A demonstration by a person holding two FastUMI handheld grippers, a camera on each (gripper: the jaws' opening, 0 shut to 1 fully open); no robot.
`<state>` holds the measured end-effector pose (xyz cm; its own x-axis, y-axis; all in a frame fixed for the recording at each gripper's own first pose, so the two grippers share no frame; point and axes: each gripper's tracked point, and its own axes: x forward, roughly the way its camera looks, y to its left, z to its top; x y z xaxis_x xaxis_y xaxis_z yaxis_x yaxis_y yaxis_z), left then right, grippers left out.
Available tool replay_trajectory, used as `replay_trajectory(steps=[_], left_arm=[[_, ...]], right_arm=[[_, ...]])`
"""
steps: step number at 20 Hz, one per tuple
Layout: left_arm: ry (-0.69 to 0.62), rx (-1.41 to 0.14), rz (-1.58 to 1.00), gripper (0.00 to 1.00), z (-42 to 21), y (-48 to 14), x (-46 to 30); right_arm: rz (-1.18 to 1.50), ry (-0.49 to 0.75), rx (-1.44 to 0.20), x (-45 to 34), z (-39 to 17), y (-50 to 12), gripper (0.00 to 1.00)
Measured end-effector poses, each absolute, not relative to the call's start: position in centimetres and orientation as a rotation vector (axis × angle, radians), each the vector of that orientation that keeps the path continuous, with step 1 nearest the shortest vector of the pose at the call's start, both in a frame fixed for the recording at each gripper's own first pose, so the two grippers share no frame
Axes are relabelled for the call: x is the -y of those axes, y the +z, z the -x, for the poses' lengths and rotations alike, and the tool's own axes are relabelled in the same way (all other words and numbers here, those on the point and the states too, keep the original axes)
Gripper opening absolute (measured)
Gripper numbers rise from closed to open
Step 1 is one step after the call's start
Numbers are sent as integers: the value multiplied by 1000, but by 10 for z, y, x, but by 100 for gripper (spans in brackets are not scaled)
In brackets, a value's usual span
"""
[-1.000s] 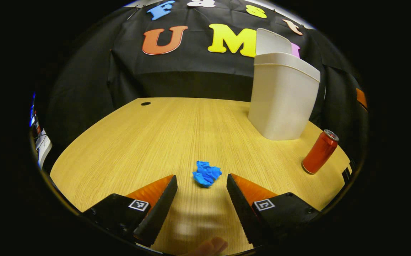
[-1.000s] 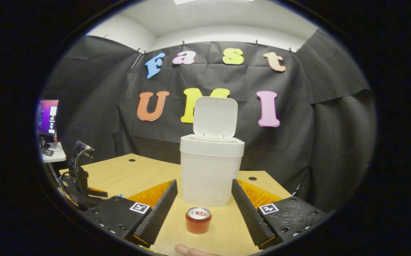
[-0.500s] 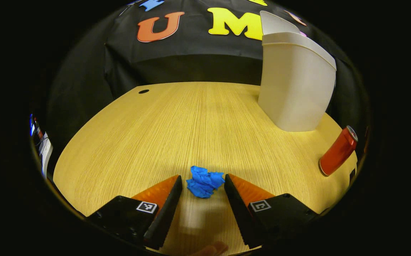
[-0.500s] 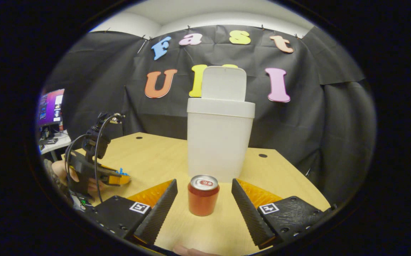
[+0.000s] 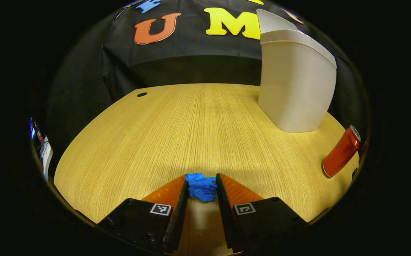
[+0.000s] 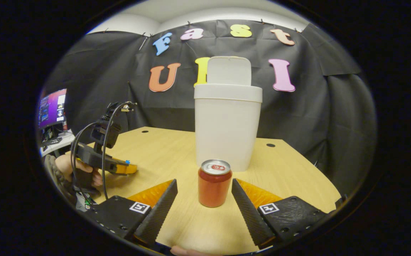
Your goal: Press the lid of the desktop garbage bin to open it, pick up the crumpled paper on the desktop and throw it into the bin, then pick up the pop can on the desktop and drop it into the bin, and finally close the garbage bin lid.
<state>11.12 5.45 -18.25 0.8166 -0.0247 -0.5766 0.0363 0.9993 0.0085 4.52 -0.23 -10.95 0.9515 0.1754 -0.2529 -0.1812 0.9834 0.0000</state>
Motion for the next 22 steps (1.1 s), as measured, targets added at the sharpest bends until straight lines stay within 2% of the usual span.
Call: replay_trajectory(steps=[2,4,5,6,13,14,15,16,19,22], left_arm=[[-26,-603,-29,51,-110,-184,-52],[-31,-586,-36,44,-108,-183,-51],[-37,-575,-34,43,-106,-182,-50],[-47,-562,-20,42,-102,-181,-47],[-65,-422,-42,41,-88,-130,-42],[-69,-397,-52,41,-86,-120,-40],[-68,-374,-64,41,-84,-111,-40],[-63,-350,-75,41,-81,-103,-39],[-56,-281,-89,41,-73,-81,-37],[-56,-245,-88,41,-68,-70,-36]], right_arm=[[9,196,-277,-2,-43,-116,95],[0,191,-281,1,-39,-118,93],[-2,184,-282,3,-40,-120,98],[-2,173,-290,5,-41,-123,98],[-47,74,-353,15,-65,-142,98],[-59,59,-354,14,-72,-142,93],[-69,39,-355,16,-79,-143,97],[-79,19,-354,18,-86,-144,94],[-118,-12,-382,19,-105,-153,97],[-160,-11,-404,16,-118,-157,95]])
